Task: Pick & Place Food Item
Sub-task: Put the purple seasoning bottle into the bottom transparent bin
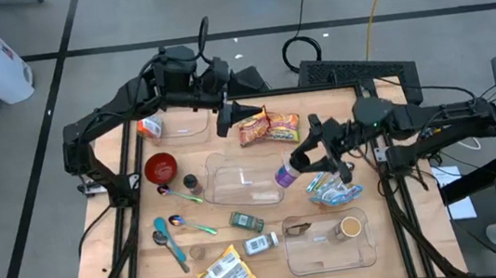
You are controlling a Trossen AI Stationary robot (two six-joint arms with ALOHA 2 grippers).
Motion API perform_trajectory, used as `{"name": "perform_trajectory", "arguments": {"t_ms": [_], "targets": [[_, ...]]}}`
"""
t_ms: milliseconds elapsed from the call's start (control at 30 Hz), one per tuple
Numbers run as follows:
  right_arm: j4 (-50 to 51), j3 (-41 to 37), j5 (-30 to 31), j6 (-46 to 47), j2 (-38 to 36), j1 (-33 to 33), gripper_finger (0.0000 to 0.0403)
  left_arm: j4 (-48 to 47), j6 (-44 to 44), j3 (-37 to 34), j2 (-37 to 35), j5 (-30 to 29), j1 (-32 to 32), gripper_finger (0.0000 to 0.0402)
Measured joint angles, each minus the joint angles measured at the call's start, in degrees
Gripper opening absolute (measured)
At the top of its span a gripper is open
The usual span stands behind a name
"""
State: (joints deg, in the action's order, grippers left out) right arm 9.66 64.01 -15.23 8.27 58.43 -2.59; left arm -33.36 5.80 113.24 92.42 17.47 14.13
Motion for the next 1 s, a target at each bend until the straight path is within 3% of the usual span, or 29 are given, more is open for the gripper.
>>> {"name": "perform_trajectory", "arguments": {"t_ms": [367,467,800,1000], "targets": [[16.12,6.48,14.5,-0.06,1.58,-14.26,0.0197,0.12,3.43,-0.01,0.0,-0.07,-1.57,0.0282],[19.78,9.14,16.95,0.66,2.43,-17.63,0.0197,0.12,4.02,-0.01,0.0,-2.62,-2.78,0.0282],[33.85,15.64,15.85,-0.44,5.8,-24.91,0.0197,0.33,9.5,-0.01,0.22,-18.94,-7.3,0.0282],[37.99,15.89,13.44,-2.01,6.37,-28.89,0.0197,1.32,18.7,-0.05,1.19,-25.66,-9.2,0.0282]]}}
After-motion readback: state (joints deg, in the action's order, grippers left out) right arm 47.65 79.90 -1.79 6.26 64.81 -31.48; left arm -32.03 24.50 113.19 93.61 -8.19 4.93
